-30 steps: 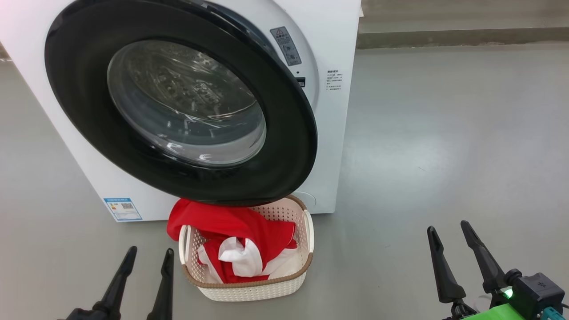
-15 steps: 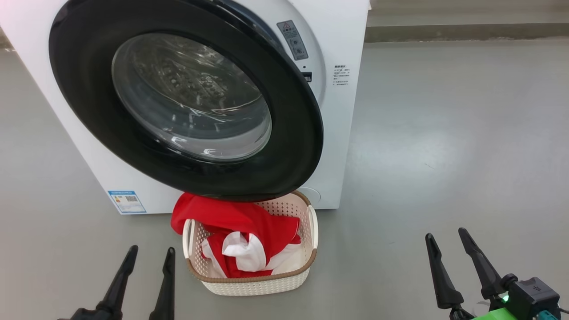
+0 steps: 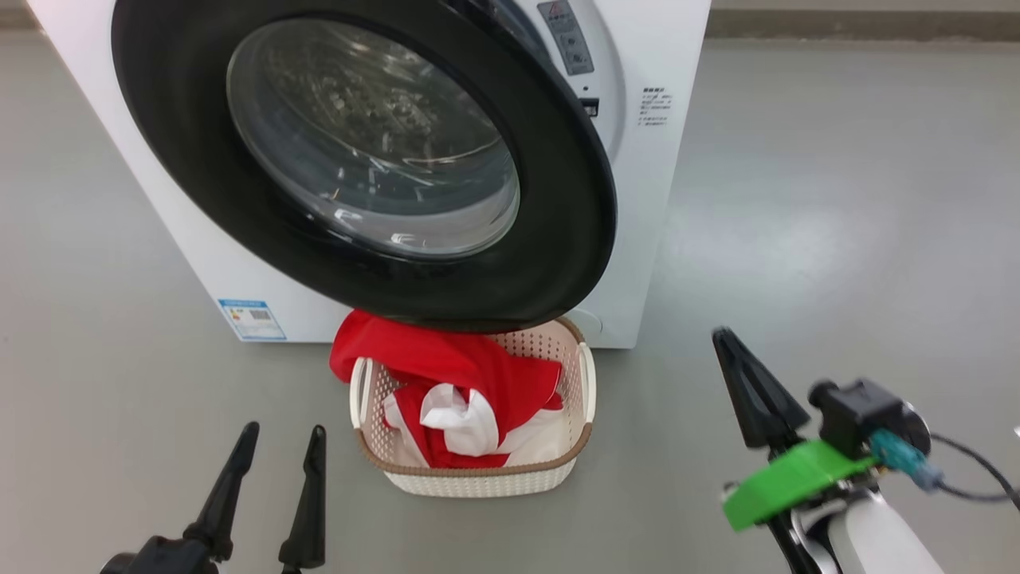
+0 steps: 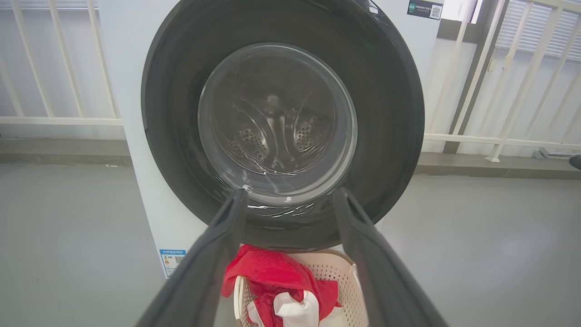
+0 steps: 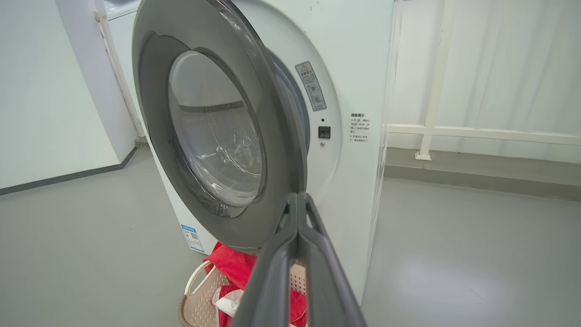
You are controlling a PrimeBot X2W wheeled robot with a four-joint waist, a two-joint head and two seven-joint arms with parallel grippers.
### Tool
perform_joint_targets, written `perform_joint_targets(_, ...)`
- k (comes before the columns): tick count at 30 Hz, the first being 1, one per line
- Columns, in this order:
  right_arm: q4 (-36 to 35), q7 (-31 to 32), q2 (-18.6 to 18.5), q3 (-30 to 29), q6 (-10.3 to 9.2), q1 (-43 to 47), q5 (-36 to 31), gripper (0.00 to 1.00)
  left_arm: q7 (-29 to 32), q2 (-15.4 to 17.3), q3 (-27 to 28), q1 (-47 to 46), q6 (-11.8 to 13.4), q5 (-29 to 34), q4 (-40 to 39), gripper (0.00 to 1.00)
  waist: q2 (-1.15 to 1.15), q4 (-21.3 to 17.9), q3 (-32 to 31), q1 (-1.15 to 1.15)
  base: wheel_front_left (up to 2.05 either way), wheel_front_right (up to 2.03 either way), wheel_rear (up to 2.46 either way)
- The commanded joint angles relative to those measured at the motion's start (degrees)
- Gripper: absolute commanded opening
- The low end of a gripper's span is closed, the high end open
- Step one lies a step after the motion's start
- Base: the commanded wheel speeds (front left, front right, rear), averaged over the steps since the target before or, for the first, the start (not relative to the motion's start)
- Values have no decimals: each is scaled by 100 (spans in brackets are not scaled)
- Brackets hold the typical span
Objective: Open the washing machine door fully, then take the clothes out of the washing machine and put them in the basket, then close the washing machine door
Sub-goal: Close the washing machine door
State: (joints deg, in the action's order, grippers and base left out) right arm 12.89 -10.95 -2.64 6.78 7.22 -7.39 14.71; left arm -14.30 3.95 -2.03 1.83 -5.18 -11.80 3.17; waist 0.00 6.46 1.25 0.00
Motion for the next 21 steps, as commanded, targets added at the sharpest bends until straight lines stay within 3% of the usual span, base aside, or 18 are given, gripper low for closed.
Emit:
perform_joint_targets(1,-52,59,-29,240,26,-419,83,0,-70,-4,211,-269,-62,-55,-142,100,0,115,171,0,0,0,0)
perform_joint_targets(11,765,915,-93,1093,26,-1902,488,0,-70,-66,215,-542,-121,-90,-132,100,0,350,666,0,0,0,0)
perform_joint_targets(21,1555,1201,-425,1563,26,-3260,841,0,-70,-93,123,-819,-168,-83,-151,100,0,614,1235,0,0,0,0)
